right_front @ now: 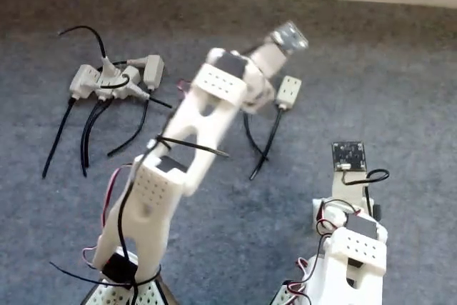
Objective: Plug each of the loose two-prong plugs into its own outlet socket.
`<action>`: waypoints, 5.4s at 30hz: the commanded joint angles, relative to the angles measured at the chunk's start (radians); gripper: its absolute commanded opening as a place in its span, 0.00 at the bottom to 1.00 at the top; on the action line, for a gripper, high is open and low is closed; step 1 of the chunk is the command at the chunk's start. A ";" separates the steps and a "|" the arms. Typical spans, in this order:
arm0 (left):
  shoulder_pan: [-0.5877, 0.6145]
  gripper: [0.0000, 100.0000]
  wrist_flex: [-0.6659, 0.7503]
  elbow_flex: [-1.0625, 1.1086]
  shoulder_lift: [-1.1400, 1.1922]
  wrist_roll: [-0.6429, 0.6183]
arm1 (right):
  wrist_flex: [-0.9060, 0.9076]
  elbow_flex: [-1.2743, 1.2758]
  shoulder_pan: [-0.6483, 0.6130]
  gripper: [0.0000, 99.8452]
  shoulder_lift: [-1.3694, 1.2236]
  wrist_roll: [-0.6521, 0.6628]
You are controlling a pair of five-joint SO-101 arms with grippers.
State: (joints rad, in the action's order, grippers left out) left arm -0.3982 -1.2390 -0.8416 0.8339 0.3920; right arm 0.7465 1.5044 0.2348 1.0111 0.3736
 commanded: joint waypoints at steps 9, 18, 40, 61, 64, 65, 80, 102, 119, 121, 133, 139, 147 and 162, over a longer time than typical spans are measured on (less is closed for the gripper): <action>-0.065 0.33 0.012 -0.012 0.099 -0.069 | -0.016 -0.007 0.001 0.37 0.008 -0.006; -0.099 0.24 0.012 0.015 0.104 -0.066 | -0.016 -0.001 -0.030 0.37 0.008 -0.006; -0.045 0.00 -0.539 -0.418 -0.084 0.169 | -0.019 -0.004 -0.031 0.37 0.008 -0.006; 0.102 0.00 -0.410 1.041 -1.056 0.334 | -0.021 0.001 -0.031 0.37 0.008 -0.006; 0.156 0.00 -0.226 1.326 -1.181 0.404 | -0.021 0.001 -0.031 0.37 0.008 -0.006; 0.174 0.00 -0.180 1.400 -1.213 0.428 | -0.021 0.001 -0.031 0.37 0.008 -0.006; 0.326 0.00 -0.029 1.983 -1.483 0.901 | -0.021 0.001 -0.031 0.37 0.008 -0.006; 0.621 0.27 0.074 2.084 -1.845 0.967 | -0.021 0.001 -0.035 0.37 0.008 -0.006; 0.070 0.27 0.075 2.092 -1.928 0.615 | -0.021 0.004 -0.074 0.37 0.008 -0.006; 0.071 0.27 0.153 2.121 -1.910 0.617 | -0.021 0.004 -0.074 0.37 0.008 -0.006; 0.137 0.27 0.302 2.015 -1.589 0.618 | -0.019 0.004 -0.074 0.37 0.008 -0.006; 0.134 0.27 0.351 2.011 -1.584 0.667 | -0.019 0.004 -0.076 0.37 0.008 -0.006; 0.134 0.13 0.350 2.012 -1.584 0.707 | -0.019 0.004 -0.076 0.37 0.007 -0.006; 0.056 0.09 0.347 2.043 -1.590 0.712 | -0.019 0.004 -0.076 0.37 0.007 -0.006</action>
State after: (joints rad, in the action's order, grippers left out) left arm -0.3368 -0.9030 1.2037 -0.7541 1.1377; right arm 0.7419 1.5121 0.1703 1.0111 0.3721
